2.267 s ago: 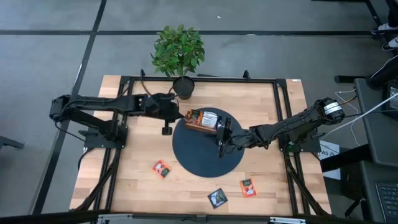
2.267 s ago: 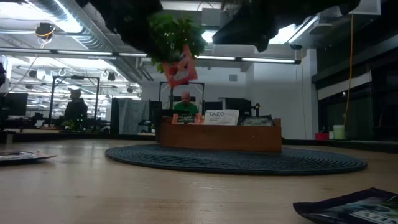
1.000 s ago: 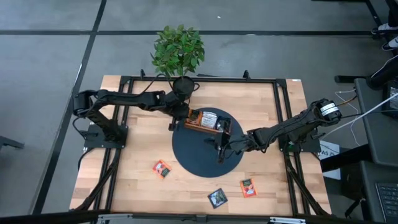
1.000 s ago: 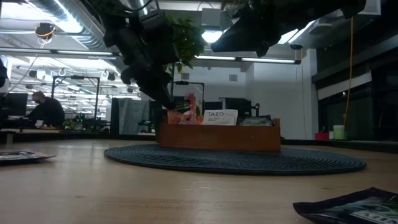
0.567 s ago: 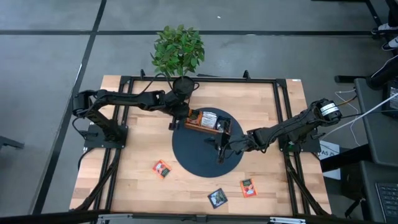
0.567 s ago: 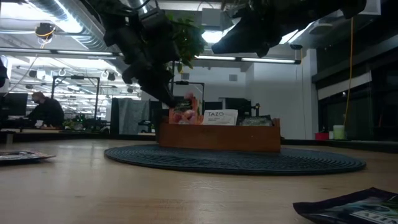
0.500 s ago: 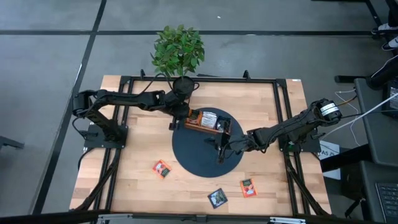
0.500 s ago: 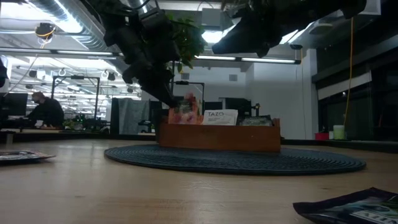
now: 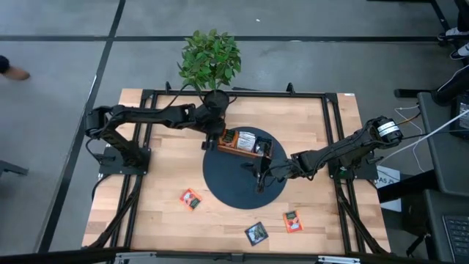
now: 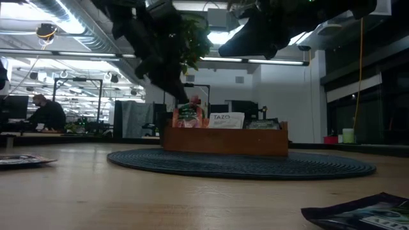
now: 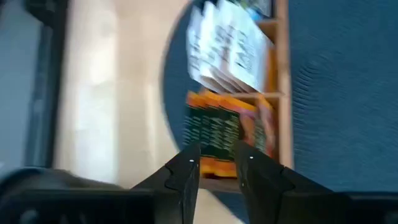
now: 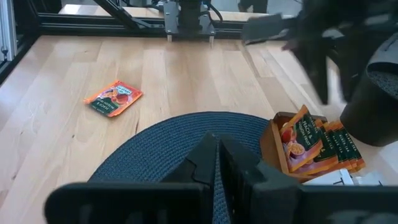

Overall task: Pick & Place Tea
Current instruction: Put the orange tea bag into the left side of the wooden organizer

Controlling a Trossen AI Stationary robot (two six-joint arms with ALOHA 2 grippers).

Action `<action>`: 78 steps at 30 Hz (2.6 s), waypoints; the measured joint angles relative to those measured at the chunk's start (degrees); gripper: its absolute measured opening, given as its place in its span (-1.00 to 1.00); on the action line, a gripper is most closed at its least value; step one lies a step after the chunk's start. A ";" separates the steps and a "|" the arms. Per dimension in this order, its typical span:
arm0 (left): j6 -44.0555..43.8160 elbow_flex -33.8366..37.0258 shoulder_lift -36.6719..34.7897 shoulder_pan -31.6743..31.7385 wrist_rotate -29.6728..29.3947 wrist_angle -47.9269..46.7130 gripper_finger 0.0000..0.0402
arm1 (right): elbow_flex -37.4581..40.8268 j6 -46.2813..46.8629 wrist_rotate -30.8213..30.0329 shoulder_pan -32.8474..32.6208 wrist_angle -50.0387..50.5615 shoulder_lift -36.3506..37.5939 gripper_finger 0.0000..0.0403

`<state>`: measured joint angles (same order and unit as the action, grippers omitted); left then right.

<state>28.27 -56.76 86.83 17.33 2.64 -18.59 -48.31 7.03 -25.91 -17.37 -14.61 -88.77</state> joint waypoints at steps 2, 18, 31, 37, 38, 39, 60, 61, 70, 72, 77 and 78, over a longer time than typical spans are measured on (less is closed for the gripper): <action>0.04 -2.50 0.00 -0.88 -1.90 -1.80 -0.51 | 0.00 0.07 0.00 -0.02 0.00 0.00 -0.88; -4.43 -10.35 -4.37 -12.04 -11.52 -11.59 -0.98 | 0.00 -0.05 0.04 -0.02 0.93 0.00 -0.87; -12.77 -10.15 -10.43 -24.65 -7.61 -13.00 -0.99 | -2.34 -1.73 0.06 -3.86 3.87 0.04 -0.97; -16.11 -9.29 -10.65 -30.68 -7.68 -11.38 -0.99 | -3.93 -0.61 0.03 -6.98 7.25 0.04 -0.90; -16.20 -8.33 -10.68 -31.46 -7.66 -10.00 -0.99 | -3.93 -0.12 0.03 -7.63 7.75 0.04 -0.90; -16.76 -7.20 -10.74 -32.12 -7.65 -8.83 -0.99 | -3.93 -0.03 0.03 -8.33 8.20 0.04 -0.91; -33.21 11.63 -10.44 -40.93 -7.68 19.98 -0.95 | -4.02 3.47 1.52 -15.74 13.75 2.32 -0.94; -33.62 12.22 -10.22 -41.19 -7.68 20.85 -0.94 | -4.02 4.63 1.83 -15.74 13.71 2.29 -0.93; -34.59 11.47 -1.72 -45.31 -12.43 29.18 -0.99 | -4.02 16.63 9.29 -18.53 13.87 2.29 -0.98; -34.59 10.25 0.65 -46.21 -13.56 29.15 -0.98 | -4.02 17.52 9.29 -19.81 14.05 2.29 -0.98; -36.10 7.20 4.96 -47.00 -12.99 29.40 -0.99 | -4.02 28.23 13.87 -22.49 20.72 2.29 -0.98; -36.57 6.99 5.33 -47.07 -12.99 29.37 -0.98 | -4.02 32.24 15.83 -23.08 22.05 2.29 -0.99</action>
<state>-8.30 -49.77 92.16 -29.74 -10.35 10.78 -52.34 39.27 -10.08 -40.44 7.44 -86.48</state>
